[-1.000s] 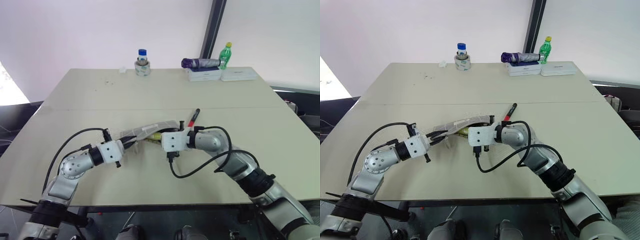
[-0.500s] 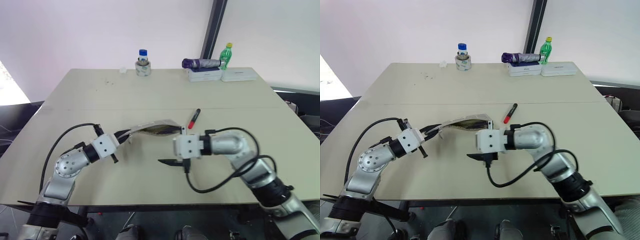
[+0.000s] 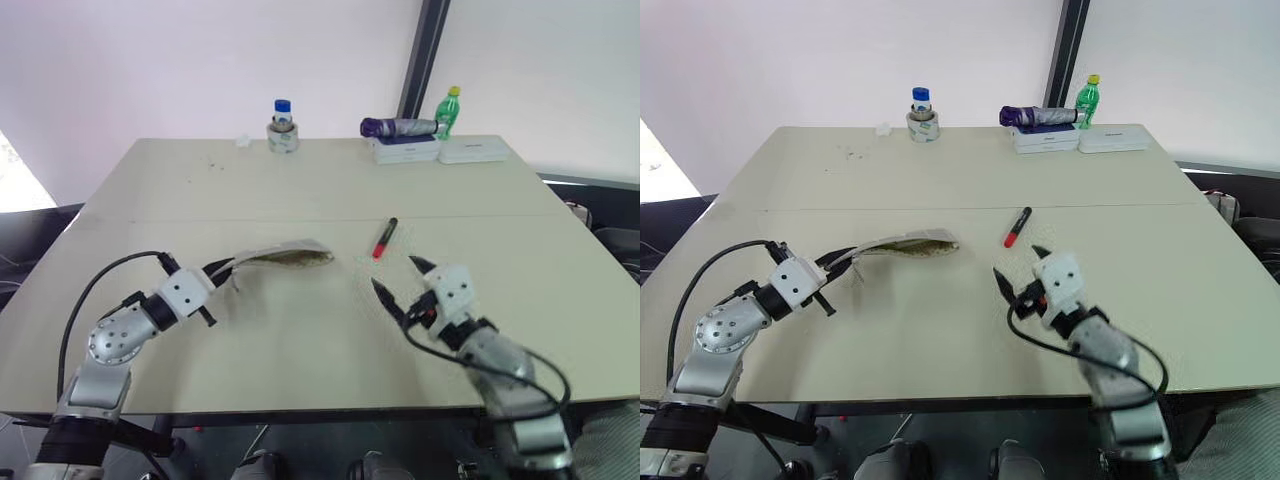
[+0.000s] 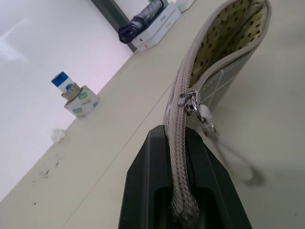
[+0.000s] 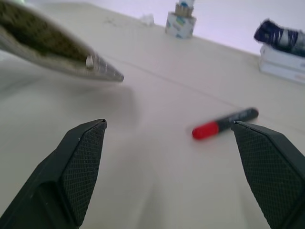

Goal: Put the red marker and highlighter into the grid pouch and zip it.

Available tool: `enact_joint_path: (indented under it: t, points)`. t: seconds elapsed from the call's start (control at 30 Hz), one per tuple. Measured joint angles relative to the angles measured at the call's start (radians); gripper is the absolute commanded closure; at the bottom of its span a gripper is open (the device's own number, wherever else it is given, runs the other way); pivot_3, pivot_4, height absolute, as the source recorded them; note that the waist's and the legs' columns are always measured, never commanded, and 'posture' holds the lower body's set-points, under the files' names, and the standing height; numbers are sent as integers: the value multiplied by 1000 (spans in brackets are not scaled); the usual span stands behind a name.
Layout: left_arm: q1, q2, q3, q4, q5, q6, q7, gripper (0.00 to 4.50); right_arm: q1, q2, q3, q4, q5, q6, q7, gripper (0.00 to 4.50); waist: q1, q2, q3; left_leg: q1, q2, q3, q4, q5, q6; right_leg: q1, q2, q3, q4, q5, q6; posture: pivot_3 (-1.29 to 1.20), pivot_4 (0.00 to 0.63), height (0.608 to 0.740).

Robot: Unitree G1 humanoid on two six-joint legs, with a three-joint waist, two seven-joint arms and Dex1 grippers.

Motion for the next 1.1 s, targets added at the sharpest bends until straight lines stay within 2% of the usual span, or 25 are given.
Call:
enact_joint_path:
  t: [0.2, 0.33, 0.5, 0.7, 0.97, 1.1]
  points:
    - [4, 1, 5, 21, 0, -17, 7, 4500, 13, 8, 17, -26, -42, 34, -61, 135, 3, 0, 0, 0, 0, 0, 0, 0, 0, 0, 0, 0, 0, 0, 0, 0, 150, 738]
    - [9, 3, 6, 21, 5, -19, 11, 4500, -55, 13, 26, 8, -58, 54, -80, 135, 0, 0, 0, 0, 0, 0, 0, 0, 0, 0, 0, 0, 0, 0, 0, 0, 150, 738]
    - [17, 1, 7, 18, 8, -18, 23, 4500, -269, 54, 37, 175, -84, 107, -129, 135, -2, 0, 0, 0, 0, 0, 0, 0, 0, 0, 1, 0, 1, 0, 0, 0, 150, 738]
    - [31, -1, 7, 8, 11, -9, 50, 4500, -604, 115, 6, 599, -83, 197, -214, 135, 1, 0, 0, -1, 0, 1, 0, 0, 0, -1, 0, 0, 1, 0, 0, 0, 150, 738]
    - [53, 0, 6, -29, 22, 7, 57, 4500, -775, 140, -53, 926, -51, 222, -256, 135, -4, 0, 0, -1, 0, 3, 0, 0, 0, -1, 0, 0, 1, 0, 0, 0, 150, 738]
    - [62, -1, 5, -42, 28, 15, 59, 4500, -824, 141, -77, 1014, -50, 205, -290, 135, -7, 0, 0, -1, 0, 3, 0, 0, 0, -2, -1, 1, 1, 0, 0, 0, 150, 738]
